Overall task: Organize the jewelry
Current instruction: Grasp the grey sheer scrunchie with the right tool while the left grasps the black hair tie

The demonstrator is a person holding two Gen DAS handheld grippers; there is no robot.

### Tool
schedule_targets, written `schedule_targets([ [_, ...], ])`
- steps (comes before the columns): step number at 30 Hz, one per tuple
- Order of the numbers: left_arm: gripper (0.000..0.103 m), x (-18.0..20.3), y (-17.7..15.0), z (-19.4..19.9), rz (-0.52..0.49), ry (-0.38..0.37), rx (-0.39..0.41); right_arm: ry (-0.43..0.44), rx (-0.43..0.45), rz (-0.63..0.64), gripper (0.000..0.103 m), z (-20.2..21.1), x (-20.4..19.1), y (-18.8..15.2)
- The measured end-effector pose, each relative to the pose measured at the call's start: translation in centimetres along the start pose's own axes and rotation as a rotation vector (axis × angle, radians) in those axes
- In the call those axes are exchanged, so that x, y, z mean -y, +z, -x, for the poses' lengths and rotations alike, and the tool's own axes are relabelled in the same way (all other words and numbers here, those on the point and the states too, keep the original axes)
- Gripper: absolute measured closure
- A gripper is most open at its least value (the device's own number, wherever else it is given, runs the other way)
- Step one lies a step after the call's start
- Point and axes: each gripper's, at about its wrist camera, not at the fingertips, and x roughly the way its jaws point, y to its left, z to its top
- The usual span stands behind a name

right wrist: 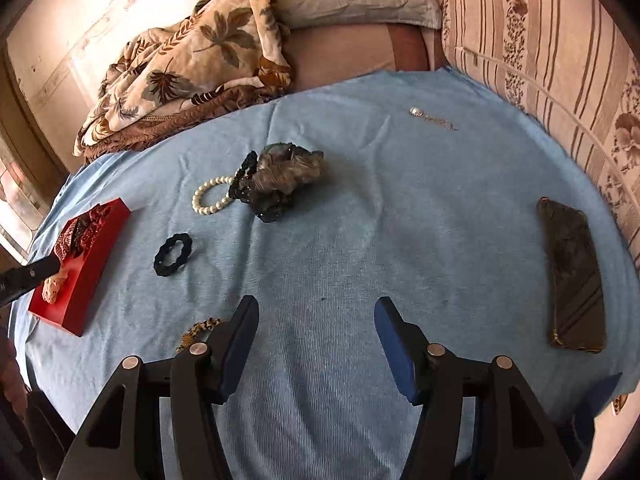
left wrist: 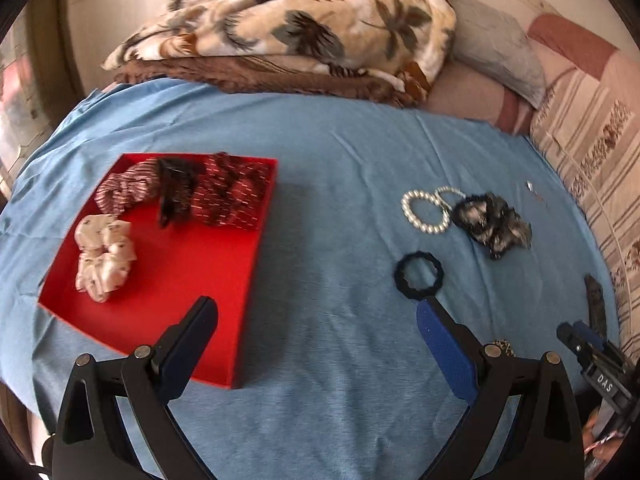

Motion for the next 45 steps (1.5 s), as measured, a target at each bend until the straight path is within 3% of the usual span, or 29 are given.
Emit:
schedule_targets([
  [5, 0.006, 1.7, 1.0, -2.2, -0.037, -0.040, -0.039, 0.025, -0.020, 0.002, 0.038, -2.0, -0.4, 0.6],
  [10, 0.036, 3.7, 2.6, -5.4, -0.079, -0.097, -0.098, 0.051, -0.001, -0.031, 0.038, -3.1, -0.3, 2.8],
  [18, 0.044, 5.8, 3.6, -10.0, -0.117, -0.122, -0.158, 0.101, -0.001, -0.124, 0.038, -6.5, 0.4, 7.5],
  [23, 0.057, 6.1, 3.6, -11.9, -0.116, -0.136, -0.197, 0.148, -0.029, -0.227, 0.038, -9.1, 1.1, 9.2],
  [26, 0.072, 6.7, 3.1, -12.6, -0.132, -0.131, -0.205, 0.150, -0.054, -0.249, 0.041, -10.6, 1.0, 9.6],
  [27, 0.079, 7.0, 3.0, -12.6, -0.141, -0.117, -0.195, 0.156, -0.065, -0.253, 0.053, -11.1, 1.0, 9.7],
  [28, 0.096, 7.3, 2.8, -12.5, -0.157, -0.114, -0.191, 0.170, -0.081, -0.252, 0.062, -11.5, 0.9, 9.6],
  [29, 0.095, 7.5, 2.7, -12.5, -0.161, -0.125, -0.200, 0.180, -0.092, -0.249, 0.081, -11.7, 0.9, 9.6],
  [32, 0.095, 7.3, 2.4, -11.8, -0.154, -0.134, -0.198, 0.189, -0.092, -0.241, 0.090, -10.9, 1.0, 9.2],
  [45, 0.095, 3.8, 0.9, -3.5, -0.055, -0.222, -0.100, 0.111, 0.017, -0.192, 0.092, -1.5, 2.8, 6.1],
])
